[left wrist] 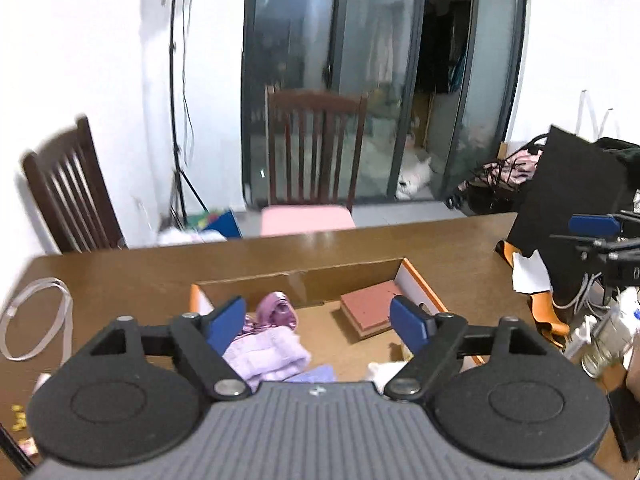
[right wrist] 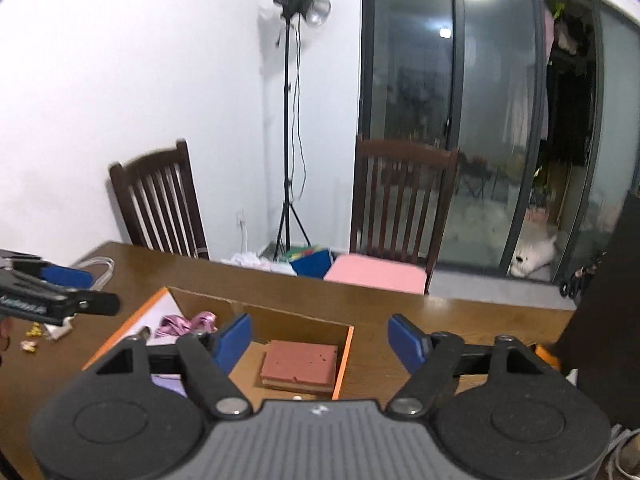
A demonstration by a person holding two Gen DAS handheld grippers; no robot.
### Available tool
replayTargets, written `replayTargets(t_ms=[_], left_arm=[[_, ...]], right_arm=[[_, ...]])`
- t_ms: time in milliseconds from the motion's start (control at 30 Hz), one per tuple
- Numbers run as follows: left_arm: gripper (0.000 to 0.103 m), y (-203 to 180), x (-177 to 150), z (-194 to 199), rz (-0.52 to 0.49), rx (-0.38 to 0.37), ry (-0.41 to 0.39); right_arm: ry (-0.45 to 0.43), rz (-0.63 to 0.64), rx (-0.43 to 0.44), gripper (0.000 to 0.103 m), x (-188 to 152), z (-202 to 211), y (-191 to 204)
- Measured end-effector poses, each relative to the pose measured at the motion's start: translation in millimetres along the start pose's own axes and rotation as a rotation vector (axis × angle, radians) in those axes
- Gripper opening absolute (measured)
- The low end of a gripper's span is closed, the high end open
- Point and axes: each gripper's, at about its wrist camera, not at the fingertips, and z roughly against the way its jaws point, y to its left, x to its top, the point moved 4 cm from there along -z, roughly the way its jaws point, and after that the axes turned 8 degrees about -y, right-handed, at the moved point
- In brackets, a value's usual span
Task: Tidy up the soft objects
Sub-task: 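Move both grippers toward the white tissue roll and snack packet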
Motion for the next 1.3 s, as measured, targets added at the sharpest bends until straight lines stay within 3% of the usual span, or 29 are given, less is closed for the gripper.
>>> replayTargets(t_ms=[200,400,567,667,700,800,933,1233,1300], left_arm=[[0.09,-13.0,-25.9,87.5,-0.011,0.04,-0.139],[0.098,-26.7,-119.7,157.6,-0.017,0.022,-0.247],[0.099,-33.5,-214.4,191.1,0.096,0.038,-0.229],[0.1,-35.4,-254.4,197.6,0.144,-0.006,-0.155],[0.1,-36.0,-265.6,198.4,0.156,0.012,-0.117],[0.1,-35.2,-282.4,200.0,0.163,0.009,-0.077],[0.1,-38.2,-286.7,190.4,0.161,0.018,-0.049],[0.1,-43.2,-287.4,164.9,0.139,0.029,-0.001],[0.099,-47.2,-278.6,160.3,0.127,0.009,-0.021]], right_arm=[[-0.058,-0.024,0.022,0.081,-16.9,70.3,9.6],[-0.152,-0.038,0.076,0.082,-91.1,147.3,27.2],[-0.172,-0.014,0.117,0.084,-178.8,197.8,49.5],[-0.128,-0.055,0.116,0.084,-225.3,214.3,62.8],[-0.116,-0.074,0.124,0.084,-237.8,219.7,65.2],[-0.043,-0.133,0.159,0.084,-269.5,228.1,71.9],[-0.012,-0.128,0.164,0.084,-287.5,228.5,84.5],[-0.009,-0.164,0.118,0.083,-283.3,205.2,68.1],[-0.013,-0.168,0.113,0.076,-278.7,195.9,63.7]])
